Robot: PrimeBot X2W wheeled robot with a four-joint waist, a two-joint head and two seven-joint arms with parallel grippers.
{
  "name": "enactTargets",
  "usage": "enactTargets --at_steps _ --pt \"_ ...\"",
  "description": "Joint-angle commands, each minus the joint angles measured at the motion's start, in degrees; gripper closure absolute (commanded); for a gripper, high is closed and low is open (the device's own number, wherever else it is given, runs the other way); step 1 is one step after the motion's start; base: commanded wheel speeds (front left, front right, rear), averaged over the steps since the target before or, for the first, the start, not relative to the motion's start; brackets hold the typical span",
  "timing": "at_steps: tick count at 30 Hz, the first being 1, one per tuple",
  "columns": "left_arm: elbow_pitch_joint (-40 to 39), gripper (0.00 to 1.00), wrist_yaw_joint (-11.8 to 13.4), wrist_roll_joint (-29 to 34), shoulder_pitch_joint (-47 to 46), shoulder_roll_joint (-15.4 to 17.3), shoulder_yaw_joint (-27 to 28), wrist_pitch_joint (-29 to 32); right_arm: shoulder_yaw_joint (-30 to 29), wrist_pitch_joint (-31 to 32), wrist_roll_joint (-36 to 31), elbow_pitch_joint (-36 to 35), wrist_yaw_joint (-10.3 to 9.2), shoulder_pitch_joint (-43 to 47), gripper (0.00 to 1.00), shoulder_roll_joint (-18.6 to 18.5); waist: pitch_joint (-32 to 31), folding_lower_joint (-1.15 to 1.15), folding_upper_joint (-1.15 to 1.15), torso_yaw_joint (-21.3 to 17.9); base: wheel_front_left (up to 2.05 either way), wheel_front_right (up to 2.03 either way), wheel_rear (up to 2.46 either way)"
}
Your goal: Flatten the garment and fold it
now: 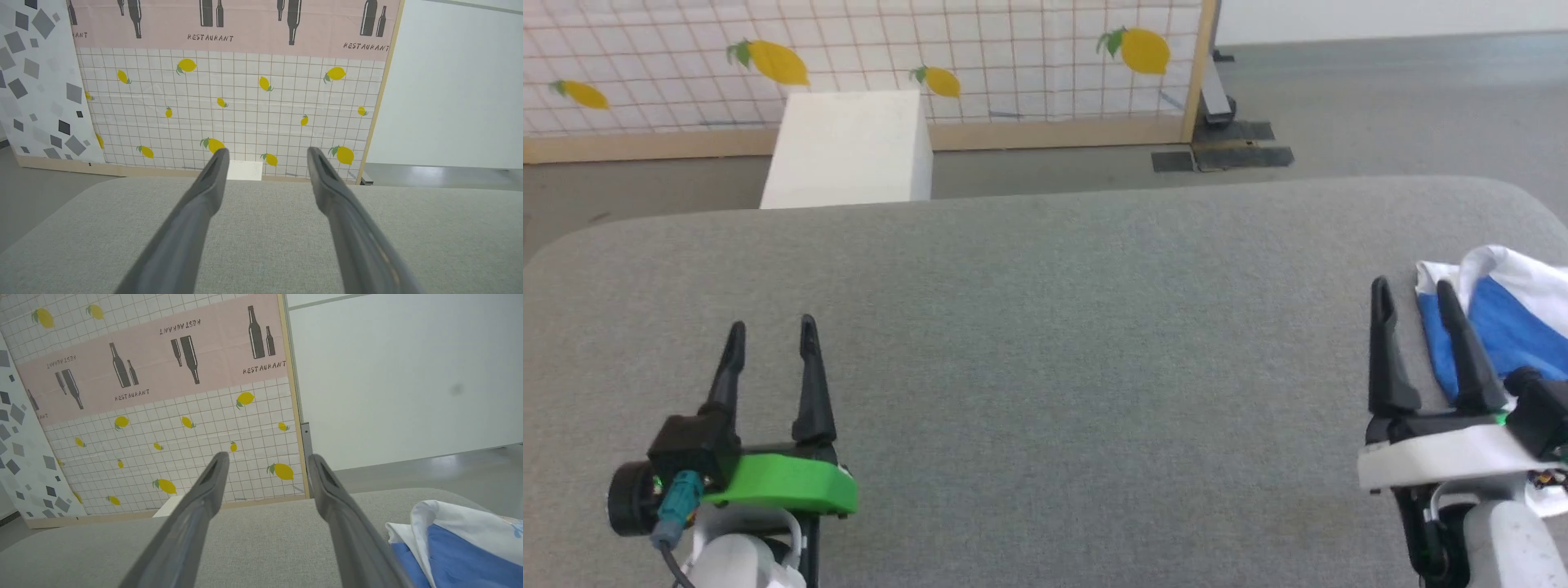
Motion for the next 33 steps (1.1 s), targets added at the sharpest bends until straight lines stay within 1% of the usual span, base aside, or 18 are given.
enactTargets --at_steps 1,8,12,20,29,30,33 --pt "0.56 0.0 0.07 0.53 0.8 -0.41 -0.54 -0.2 0.22 -0.54 -0.25 0.95 -0.09 1.16 0.0 0.05 -1.59 0.0 0.0 1.52 0.0 0.0 0.0" --pt "3.61 0.0 -0.26 1.74 2.44 -0.94 -2.12 -0.2 2.27 -0.75 -2.55 4.59 -0.09 4.28 0.0 0.05 -2.37 0.0 0.0 2.1 0.0 0.0 0.0" --pt "4.88 0.0 -0.26 1.94 2.93 -1.13 -2.32 -0.2 3.31 -0.77 -3.18 5.24 -0.09 4.9 0.0 0.06 -2.31 0.0 0.0 1.9 0.0 0.0 0.0" --pt "6.2 0.0 -0.07 1.45 2.92 -1.59 -2.18 -0.2 4.32 -0.79 -3.5 5.41 -0.09 6.02 0.0 0.06 -2.16 0.0 0.0 1.97 0.0 0.0 0.0" --pt "6.97 0.0 0.35 0.66 2.97 -1.99 -1.88 -0.2 5.22 -0.79 -2.29 5.02 -0.09 6.92 0.0 0.06 -1.98 0.0 0.0 1.92 0.0 0.0 0.0" --pt "6.83 1.0 0.1 0.82 2.42 -1.74 -2.07 0.01 5.11 -0.48 -2.48 5.18 0.0 6.36 1.0 0.01 -1.99 0.0 0.0 1.92 0.0 0.0 0.0" --pt "6.84 1.0 0.1 0.83 2.4 -1.73 -2.19 0.1 5.06 -0.43 -2.52 5.19 0.0 6.37 1.0 0.01 -1.97 0.0 0.0 1.92 0.0 0.0 0.0"
